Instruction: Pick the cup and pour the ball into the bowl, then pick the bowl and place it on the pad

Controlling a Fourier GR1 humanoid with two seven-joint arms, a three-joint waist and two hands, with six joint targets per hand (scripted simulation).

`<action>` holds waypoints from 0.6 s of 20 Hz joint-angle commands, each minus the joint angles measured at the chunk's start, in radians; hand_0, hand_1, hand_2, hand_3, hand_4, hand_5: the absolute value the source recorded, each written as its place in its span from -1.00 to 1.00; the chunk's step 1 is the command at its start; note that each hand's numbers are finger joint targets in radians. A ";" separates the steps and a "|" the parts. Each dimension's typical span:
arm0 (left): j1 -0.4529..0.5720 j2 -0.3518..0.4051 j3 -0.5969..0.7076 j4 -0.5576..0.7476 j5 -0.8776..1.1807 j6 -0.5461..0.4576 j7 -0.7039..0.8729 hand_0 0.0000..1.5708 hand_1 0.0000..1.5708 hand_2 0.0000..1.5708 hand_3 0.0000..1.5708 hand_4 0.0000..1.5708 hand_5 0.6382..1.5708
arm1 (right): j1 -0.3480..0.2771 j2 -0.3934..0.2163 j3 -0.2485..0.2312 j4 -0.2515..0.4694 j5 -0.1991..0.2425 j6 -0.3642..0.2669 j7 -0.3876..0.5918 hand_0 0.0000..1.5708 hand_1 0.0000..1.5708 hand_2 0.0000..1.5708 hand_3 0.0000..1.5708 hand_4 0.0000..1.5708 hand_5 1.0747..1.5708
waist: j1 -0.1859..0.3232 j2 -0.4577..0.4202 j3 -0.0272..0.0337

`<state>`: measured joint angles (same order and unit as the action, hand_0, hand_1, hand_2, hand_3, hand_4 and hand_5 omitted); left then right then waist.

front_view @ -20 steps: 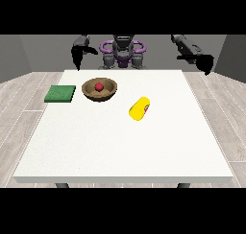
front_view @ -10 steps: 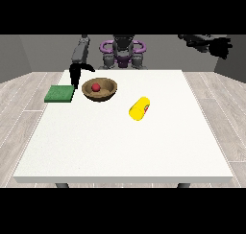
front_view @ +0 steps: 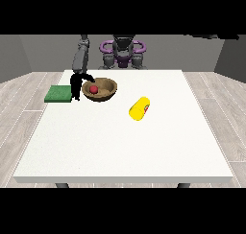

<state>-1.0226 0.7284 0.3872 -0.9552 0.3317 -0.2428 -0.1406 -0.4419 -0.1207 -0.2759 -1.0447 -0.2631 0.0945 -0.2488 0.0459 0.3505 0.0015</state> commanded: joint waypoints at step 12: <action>-0.006 0.042 0.024 -0.064 0.058 -0.042 0.014 -1.00 -1.00 -1.00 -1.00 -1.00 0.91 | -0.104 -0.023 -0.042 0.256 -0.007 0.015 -0.136 -1.00 -1.00 -1.00 -1.00 -0.64 0.98 | 0.041 0.064 -0.0010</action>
<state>-1.0435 0.7704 0.4008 -1.0200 0.3818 -0.2691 -0.0886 -0.5229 -0.1630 -0.3269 -0.8533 -0.2775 0.1258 -0.3982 0.0753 0.3749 -0.0167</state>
